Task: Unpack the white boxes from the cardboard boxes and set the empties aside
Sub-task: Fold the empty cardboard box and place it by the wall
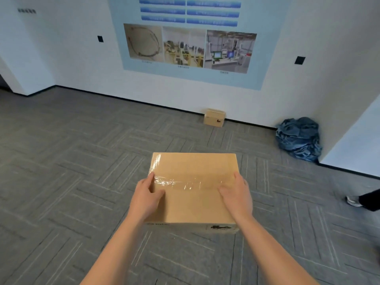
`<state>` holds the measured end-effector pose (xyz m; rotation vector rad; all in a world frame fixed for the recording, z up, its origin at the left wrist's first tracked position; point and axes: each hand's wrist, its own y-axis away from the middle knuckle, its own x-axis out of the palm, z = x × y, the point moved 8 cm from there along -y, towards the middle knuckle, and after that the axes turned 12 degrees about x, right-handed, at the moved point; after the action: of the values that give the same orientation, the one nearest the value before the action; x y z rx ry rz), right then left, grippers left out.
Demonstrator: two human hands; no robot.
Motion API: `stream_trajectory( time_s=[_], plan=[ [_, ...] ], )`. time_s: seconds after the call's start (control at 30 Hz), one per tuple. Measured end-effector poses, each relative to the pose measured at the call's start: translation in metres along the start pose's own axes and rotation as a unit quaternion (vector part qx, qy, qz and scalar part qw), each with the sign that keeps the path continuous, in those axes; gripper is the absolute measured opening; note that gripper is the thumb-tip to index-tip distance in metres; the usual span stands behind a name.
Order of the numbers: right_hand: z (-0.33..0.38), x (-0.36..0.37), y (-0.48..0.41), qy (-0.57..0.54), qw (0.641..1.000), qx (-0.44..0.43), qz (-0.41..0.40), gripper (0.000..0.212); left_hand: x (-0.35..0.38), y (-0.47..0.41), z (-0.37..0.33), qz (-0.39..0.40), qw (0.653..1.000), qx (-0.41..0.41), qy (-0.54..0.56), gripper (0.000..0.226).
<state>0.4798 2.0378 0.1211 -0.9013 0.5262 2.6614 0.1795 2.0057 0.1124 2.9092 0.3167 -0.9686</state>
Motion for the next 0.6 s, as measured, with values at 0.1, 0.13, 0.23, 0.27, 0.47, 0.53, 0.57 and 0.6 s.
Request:
stream_trajectory(
  time_s=[0.1,0.13,0.23,0.27,0.47,0.53,0.57,0.6],
  plan=[
    [0.042,0.013,-0.071,-0.008,1.000,-0.003,-0.015,0.051,0.004,-0.092,-0.013,0.016,1.000,0.013,-0.004,0.074],
    [0.055,0.016,-0.094,-0.008,1.000,-0.006,-0.020,0.047,0.007,-0.121,-0.018,0.020,1.000,0.018,-0.008,0.075],
    [0.085,0.025,-0.167,-0.008,0.999,0.009,-0.043,0.053,0.023,-0.208,-0.029,0.032,0.999,0.024,-0.026,0.075],
    [0.093,0.030,-0.192,-0.007,0.999,0.011,-0.049,0.056,0.030,-0.236,-0.033,0.034,0.999,0.025,-0.024,0.074],
    [0.146,0.059,-0.363,-0.033,0.998,0.021,-0.058,0.059,0.082,-0.414,-0.055,0.034,0.998,0.040,-0.037,0.065],
    [0.170,0.067,-0.422,-0.040,0.998,0.025,-0.053,0.060,0.095,-0.471,-0.067,0.027,0.998,0.048,-0.038,0.054],
    [0.184,0.071,-0.451,-0.035,0.998,0.027,-0.050,0.061,0.100,-0.500,-0.074,0.019,0.998,0.049,-0.035,0.053],
    [0.198,0.074,-0.478,-0.030,0.998,0.027,-0.045,0.061,0.103,-0.528,-0.082,0.011,0.998,0.048,-0.029,0.055]
  ],
)
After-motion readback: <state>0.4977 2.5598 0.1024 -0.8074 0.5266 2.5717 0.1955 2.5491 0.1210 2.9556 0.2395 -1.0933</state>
